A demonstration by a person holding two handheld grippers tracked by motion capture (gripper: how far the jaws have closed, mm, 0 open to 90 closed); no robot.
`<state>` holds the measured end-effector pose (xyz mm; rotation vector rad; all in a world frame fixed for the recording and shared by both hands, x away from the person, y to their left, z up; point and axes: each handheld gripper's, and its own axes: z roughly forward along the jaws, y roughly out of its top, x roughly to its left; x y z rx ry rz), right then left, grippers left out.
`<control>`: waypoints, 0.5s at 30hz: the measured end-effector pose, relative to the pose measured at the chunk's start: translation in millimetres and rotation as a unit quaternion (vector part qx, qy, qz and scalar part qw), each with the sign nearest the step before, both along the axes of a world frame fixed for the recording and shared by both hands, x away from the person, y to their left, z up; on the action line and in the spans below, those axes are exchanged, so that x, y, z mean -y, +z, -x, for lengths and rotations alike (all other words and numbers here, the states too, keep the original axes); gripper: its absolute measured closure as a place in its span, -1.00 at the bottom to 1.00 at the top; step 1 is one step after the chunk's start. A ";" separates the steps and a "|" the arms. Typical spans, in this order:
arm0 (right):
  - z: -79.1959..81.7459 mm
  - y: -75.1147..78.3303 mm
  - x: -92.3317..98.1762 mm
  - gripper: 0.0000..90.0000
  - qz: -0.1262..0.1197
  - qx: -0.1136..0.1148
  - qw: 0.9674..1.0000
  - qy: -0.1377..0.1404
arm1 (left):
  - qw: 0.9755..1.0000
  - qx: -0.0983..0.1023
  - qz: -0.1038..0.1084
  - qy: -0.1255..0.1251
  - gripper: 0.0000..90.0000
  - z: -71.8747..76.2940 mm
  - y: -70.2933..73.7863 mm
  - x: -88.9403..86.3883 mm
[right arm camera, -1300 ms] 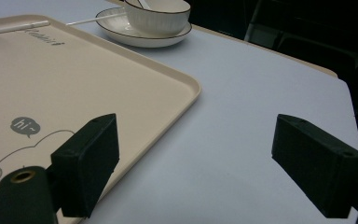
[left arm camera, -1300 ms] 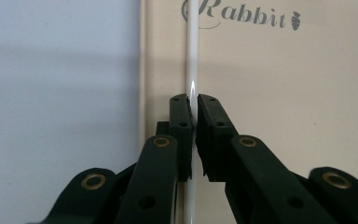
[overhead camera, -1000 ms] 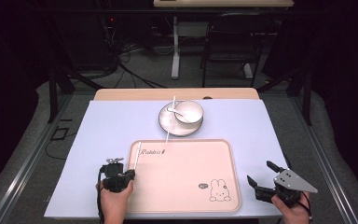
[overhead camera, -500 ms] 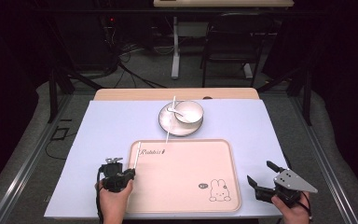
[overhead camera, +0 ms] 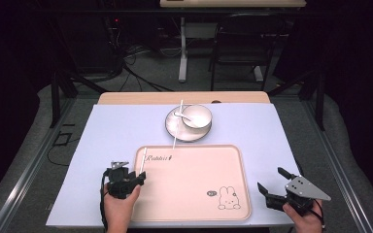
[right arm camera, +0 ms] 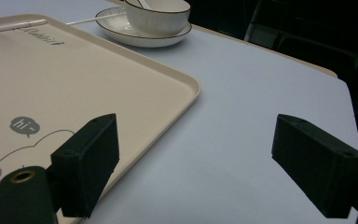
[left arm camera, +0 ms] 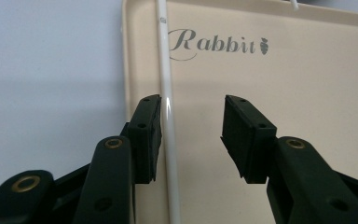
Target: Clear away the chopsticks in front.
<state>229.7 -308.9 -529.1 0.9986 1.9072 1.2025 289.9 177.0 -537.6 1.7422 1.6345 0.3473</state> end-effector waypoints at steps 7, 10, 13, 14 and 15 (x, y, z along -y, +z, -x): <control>-1.3 -0.3 -0.6 -0.68 -0.002 -0.002 1.000 -0.001 | 0.999 0.023 -0.025 -0.032 0.18 -12.4 9.6 6.5; -1.8 -0.3 -1.0 -0.68 -0.001 -0.001 1.000 0.001 | 0.998 0.028 -0.019 -0.043 0.15 -18.3 14.0 10.7; -2.1 -0.4 -1.2 -0.68 -0.001 -0.002 1.000 0.002 | 0.998 0.033 -0.012 -0.049 0.07 -26.7 19.2 16.6; -2.1 -0.5 -1.1 -0.68 0.000 -0.001 1.000 0.002 | 0.998 0.034 -0.011 -0.051 0.05 -29.8 21.2 18.5; -2.1 -0.5 -1.1 -0.68 0.000 -0.001 1.000 0.002 | 0.998 0.034 -0.011 -0.051 0.03 -29.8 21.2 18.5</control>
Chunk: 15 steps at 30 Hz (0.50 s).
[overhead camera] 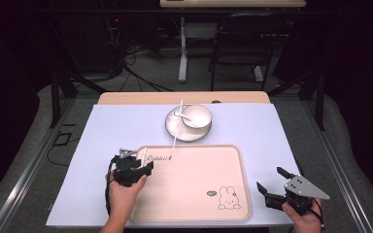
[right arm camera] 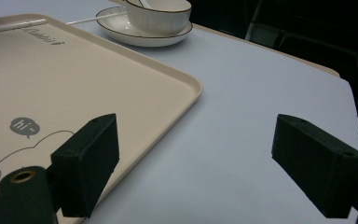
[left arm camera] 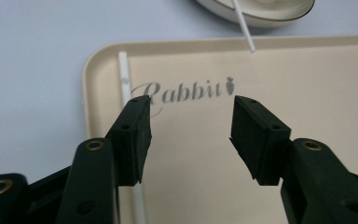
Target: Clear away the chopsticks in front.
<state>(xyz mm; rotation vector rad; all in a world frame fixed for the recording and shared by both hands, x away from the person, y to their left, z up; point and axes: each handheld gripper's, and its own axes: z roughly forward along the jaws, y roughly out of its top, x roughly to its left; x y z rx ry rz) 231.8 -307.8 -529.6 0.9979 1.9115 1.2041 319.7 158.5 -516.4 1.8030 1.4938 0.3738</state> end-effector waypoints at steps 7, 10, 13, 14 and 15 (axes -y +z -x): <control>1.5 0.3 1.3 -0.68 -0.004 -0.001 1.000 -0.004 | 1.000 0.008 0.004 -0.019 0.06 -22.6 12.9 11.9; 0.5 -0.2 0.6 -0.68 -0.001 -0.002 1.000 -0.003 | 1.000 0.011 0.010 -0.027 0.06 -31.3 17.4 15.2; 0.5 -0.8 0.6 -0.68 0.002 0.000 1.000 -0.003 | 0.999 0.006 0.026 -0.032 0.06 -39.8 21.6 15.8; 1.9 -0.8 1.7 -0.68 0.001 -0.001 1.000 -0.004 | 0.999 0.007 0.025 -0.028 0.06 -44.9 24.6 15.9; 1.9 -0.8 1.7 -0.68 0.001 -0.001 1.000 -0.004 | 0.999 0.007 0.025 -0.028 0.07 -44.9 24.6 15.9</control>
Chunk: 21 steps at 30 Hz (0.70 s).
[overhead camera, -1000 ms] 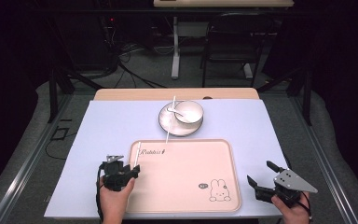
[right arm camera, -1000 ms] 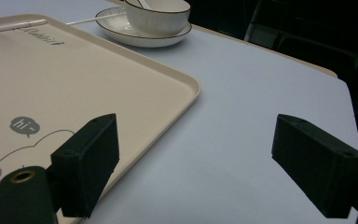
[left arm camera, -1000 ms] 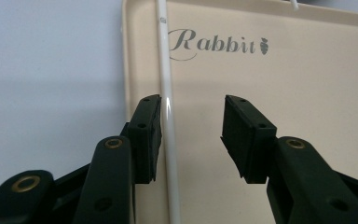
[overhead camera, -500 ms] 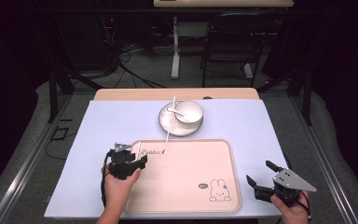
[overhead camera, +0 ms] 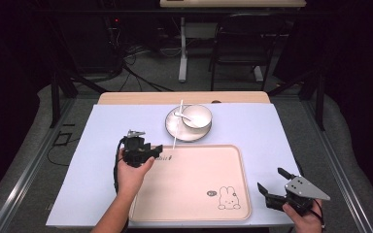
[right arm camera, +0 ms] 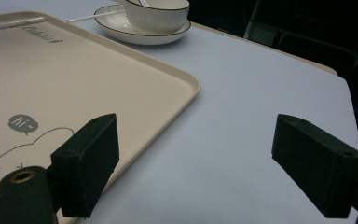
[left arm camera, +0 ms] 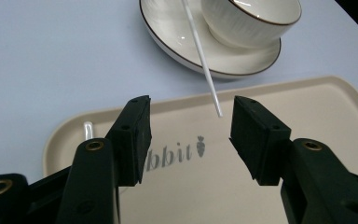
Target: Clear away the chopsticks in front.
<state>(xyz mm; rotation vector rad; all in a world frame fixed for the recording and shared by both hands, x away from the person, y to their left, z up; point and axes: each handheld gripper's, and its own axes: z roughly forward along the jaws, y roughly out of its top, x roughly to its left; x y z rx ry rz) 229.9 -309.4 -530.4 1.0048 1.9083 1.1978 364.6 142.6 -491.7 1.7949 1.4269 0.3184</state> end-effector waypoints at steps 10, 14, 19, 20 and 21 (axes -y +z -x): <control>1.4 0.4 0.8 -0.68 0.000 0.002 1.000 -0.001 | 1.000 -0.003 0.019 0.013 0.12 -27.2 10.7 4.5; 1.1 0.4 1.3 -0.68 0.001 0.000 1.000 -0.001 | 1.000 -0.009 0.009 0.014 0.09 -39.2 7.5 9.4; 1.1 0.3 1.0 -0.68 0.001 0.002 1.000 0.000 | 1.000 -0.009 0.007 0.014 0.11 -45.4 7.0 13.2; 1.1 0.3 1.0 -0.68 0.001 0.002 1.000 0.000 | 1.000 -0.010 0.004 0.014 0.11 -47.1 6.9 14.3; 1.0 0.2 1.3 -0.68 0.001 0.001 1.000 0.000 | 1.000 -0.011 0.001 0.014 0.11 -48.6 6.8 15.6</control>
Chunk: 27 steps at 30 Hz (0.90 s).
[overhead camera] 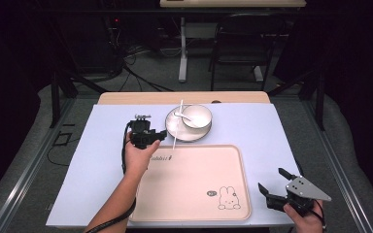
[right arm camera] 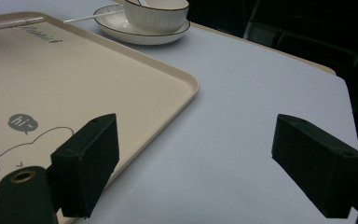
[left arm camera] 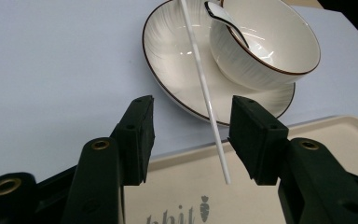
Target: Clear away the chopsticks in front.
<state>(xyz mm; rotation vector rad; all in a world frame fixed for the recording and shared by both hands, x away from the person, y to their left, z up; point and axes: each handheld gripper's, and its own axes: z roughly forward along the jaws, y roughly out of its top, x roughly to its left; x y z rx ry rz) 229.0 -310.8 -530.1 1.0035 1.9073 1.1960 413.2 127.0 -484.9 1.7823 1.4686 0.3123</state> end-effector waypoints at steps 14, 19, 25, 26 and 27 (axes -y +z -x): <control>-0.1 0.5 -0.1 -0.68 0.000 0.001 1.000 0.001 | 1.000 -0.007 -0.005 0.013 0.20 -25.0 -2.4 6.3; -0.1 0.4 -0.1 -0.68 0.000 0.001 1.000 0.002 | 1.000 -0.008 -0.003 0.014 0.22 -31.3 -2.6 8.9; 0.2 0.4 0.6 -0.68 -0.001 0.000 1.000 0.001 | 1.000 -0.015 -0.001 0.013 0.24 -39.9 -5.8 15.5; 0.2 0.6 1.0 -0.68 -0.004 0.001 1.000 -0.001 | 1.000 -0.018 0.000 0.012 0.26 -41.5 -6.6 16.5; 0.2 0.6 1.0 -0.68 -0.004 0.001 1.000 -0.001 | 1.000 -0.019 0.002 0.012 0.26 -43.3 -7.4 17.8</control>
